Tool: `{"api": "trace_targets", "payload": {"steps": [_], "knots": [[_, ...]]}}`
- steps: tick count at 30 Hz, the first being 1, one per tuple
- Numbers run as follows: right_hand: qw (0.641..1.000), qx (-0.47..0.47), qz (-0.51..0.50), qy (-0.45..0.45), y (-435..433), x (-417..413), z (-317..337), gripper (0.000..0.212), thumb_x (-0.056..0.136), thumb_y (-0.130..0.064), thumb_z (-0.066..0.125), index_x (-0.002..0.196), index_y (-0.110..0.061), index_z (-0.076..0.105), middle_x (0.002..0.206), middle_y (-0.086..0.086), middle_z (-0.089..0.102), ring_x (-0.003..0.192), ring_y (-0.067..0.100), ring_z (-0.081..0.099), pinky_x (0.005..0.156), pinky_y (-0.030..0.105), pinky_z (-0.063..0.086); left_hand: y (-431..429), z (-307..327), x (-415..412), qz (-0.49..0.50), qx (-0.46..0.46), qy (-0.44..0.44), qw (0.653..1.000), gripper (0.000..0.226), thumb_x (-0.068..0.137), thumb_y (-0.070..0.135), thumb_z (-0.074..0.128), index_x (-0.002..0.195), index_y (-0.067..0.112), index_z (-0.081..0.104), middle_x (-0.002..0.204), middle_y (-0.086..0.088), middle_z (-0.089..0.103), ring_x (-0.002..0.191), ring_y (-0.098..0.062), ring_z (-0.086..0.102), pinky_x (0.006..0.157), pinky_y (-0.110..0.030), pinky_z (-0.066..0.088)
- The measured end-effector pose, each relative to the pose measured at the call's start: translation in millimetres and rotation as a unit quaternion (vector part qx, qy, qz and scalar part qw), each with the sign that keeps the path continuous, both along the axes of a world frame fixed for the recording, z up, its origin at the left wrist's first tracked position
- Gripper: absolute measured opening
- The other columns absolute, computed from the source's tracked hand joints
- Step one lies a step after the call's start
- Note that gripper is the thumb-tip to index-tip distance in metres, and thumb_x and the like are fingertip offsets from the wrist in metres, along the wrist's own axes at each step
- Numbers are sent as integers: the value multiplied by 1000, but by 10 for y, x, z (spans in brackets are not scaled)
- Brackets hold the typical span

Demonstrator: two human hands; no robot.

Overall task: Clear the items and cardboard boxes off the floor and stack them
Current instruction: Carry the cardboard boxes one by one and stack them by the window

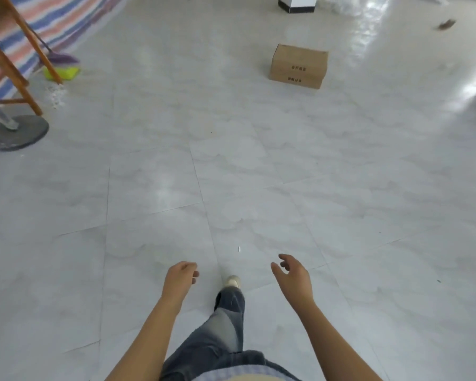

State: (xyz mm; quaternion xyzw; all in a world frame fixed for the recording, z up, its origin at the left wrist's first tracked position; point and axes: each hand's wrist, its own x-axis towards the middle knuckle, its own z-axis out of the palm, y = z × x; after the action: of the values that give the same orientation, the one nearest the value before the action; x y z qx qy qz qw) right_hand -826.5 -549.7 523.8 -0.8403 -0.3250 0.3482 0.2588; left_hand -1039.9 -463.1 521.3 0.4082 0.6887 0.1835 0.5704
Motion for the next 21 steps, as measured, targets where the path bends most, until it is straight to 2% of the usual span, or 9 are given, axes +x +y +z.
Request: {"api": "trace_targets", "payload": {"steps": [4,6,9,15,21], "knots": [[999,20,-9,-28,1009,675,203,41,92,-30,54,129,-16,51,123,4,56,117,18,49,97,31,40,1162,120,569,22,37,-29,999,13,94,13,50,88,5,58,85,-9,60,77,-20,53,62,-24,40],[998,43,-32,-37,1421,998,340,40,92,-28,55,129,-15,51,123,4,55,118,18,49,96,30,39,1651,236,946,-2,58,-35,998,12,94,13,50,91,5,59,85,-8,61,77,-20,55,63,-24,40],[995,59,-61,-45,1868,1401,393,39,92,-26,55,129,-13,52,124,5,54,118,19,49,92,29,39,2155,374,1526,-42,64,-48,996,12,93,15,50,87,10,59,84,-5,62,74,-17,56,65,-24,41],[998,5,-62,-7,2482,2030,7,40,92,-28,54,129,-13,51,128,7,53,117,19,49,92,29,40,2677,233,2415,-122,17,-15,992,18,94,15,49,79,13,59,80,-2,61,74,-16,56,63,-23,40],[994,57,-88,-2,3605,3429,49,40,92,-26,54,129,-11,51,127,9,53,118,22,49,93,32,41,3799,237,3572,-76,54,0,996,22,94,15,49,74,16,56,78,-2,60,73,-17,55,63,-24,39]]}}
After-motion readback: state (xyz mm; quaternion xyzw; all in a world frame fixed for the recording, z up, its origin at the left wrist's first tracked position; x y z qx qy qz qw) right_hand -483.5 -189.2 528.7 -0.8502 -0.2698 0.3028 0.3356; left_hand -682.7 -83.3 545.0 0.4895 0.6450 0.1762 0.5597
